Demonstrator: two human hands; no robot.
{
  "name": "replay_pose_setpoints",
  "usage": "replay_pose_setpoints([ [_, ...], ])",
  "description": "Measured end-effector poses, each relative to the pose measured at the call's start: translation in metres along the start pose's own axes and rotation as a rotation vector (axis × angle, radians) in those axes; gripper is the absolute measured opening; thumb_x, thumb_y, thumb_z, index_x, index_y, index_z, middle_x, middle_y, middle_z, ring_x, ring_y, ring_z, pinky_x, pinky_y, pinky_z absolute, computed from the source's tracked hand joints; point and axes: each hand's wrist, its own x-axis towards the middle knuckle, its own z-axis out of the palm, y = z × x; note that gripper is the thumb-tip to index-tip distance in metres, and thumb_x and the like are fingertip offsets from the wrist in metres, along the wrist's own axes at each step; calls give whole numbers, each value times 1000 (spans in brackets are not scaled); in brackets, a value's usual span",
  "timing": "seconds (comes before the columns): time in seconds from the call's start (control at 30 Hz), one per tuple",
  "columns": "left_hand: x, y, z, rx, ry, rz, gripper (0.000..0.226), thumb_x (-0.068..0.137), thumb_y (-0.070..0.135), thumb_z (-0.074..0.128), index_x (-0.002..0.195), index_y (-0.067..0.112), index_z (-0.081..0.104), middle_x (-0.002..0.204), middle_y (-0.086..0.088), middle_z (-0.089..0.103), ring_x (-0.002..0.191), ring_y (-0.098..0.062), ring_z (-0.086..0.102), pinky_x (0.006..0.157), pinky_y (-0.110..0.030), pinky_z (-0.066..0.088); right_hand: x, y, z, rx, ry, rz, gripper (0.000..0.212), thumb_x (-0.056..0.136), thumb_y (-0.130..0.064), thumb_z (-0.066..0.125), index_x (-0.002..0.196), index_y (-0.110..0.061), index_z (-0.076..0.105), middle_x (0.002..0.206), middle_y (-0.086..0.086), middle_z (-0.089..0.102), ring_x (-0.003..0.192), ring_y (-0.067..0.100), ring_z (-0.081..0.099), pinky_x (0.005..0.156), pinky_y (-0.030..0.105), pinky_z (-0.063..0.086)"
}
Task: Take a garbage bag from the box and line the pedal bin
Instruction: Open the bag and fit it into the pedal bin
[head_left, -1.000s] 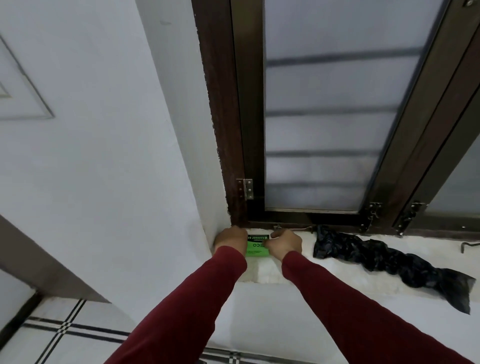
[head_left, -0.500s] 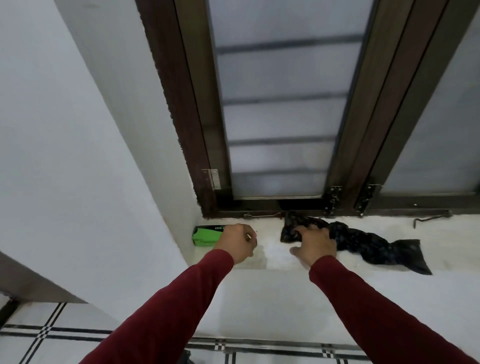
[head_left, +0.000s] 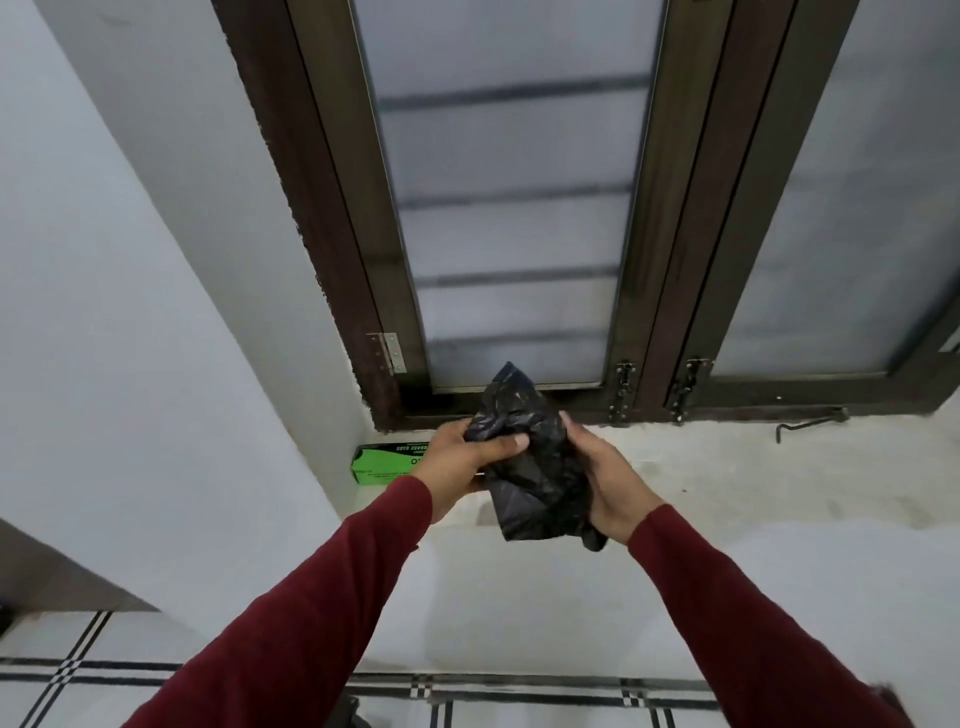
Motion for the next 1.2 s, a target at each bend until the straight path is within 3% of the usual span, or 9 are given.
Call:
replay_pose_setpoints([
  [0.2,-19,15,-6,-218,104,29,48,88,28,80,130,10,66,128,-17,72,113,-31,72,103,-48,55,-31,9,20,-35,-88,59,48,94,-24,65,134,0,59,135,25,61,123,37,61,105,47,49],
  [0.3,-52,10,-20,-40,-154,-156,59,81,57,76,131,25,67,128,-5,72,116,-27,69,100,-45,56,-30,3,40,1,120,-78,37,97,-11,61,131,3,60,122,23,70,109,35,70,92,41,57],
  [0.4,-80,1,-36,178,-330,-160,36,85,35,78,115,15,76,113,-9,76,101,-24,72,87,-38,59,-36,11,56,3,194,-94,36,98,-16,60,130,1,61,120,20,71,110,33,70,96,45,55],
  [0.53,-101,-10,-54,7,-110,-49,30,95,16,71,123,5,71,120,-22,73,114,-39,70,103,-50,54,-71,41,79,-226,212,50,44,86,-51,71,119,-22,73,113,6,76,109,27,69,98,48,55],
  [0.67,-137,-11,-62,-3,111,-15,34,99,40,63,119,15,71,117,-14,77,106,-32,74,90,-45,61,-95,81,115,-385,112,161,30,90,-17,73,119,-11,71,112,11,75,96,25,72,87,39,59],
  [0.77,-182,-15,-82,115,-48,-135,51,86,66,67,116,26,73,110,-2,79,103,-26,75,86,-42,62,-102,107,145,-255,309,20,20,89,-2,68,109,-1,68,103,18,76,94,32,72,93,47,57],
  [0.93,-234,-45,-111,316,-136,-111,24,86,11,80,109,9,73,102,-13,79,91,-25,77,78,-36,62,-115,144,186,-155,513,-80,28,90,-17,73,110,1,67,98,15,77,80,22,72,80,38,62],
  [1.1,-272,-65,-119,338,148,44,16,99,29,63,111,18,63,93,-8,79,65,-24,77,47,-25,48,-153,178,219,-216,459,-58,80,76,-37,86,135,-33,32,119,8,67,87,17,69,66,24,56],
  [1.2,-297,-68,-120,456,236,151,22,102,37,56,110,20,67,97,-3,77,68,-23,74,51,-24,48,-170,193,230,-329,481,-182,66,79,-14,82,126,-32,40,112,13,63,79,17,65,67,23,55],
])
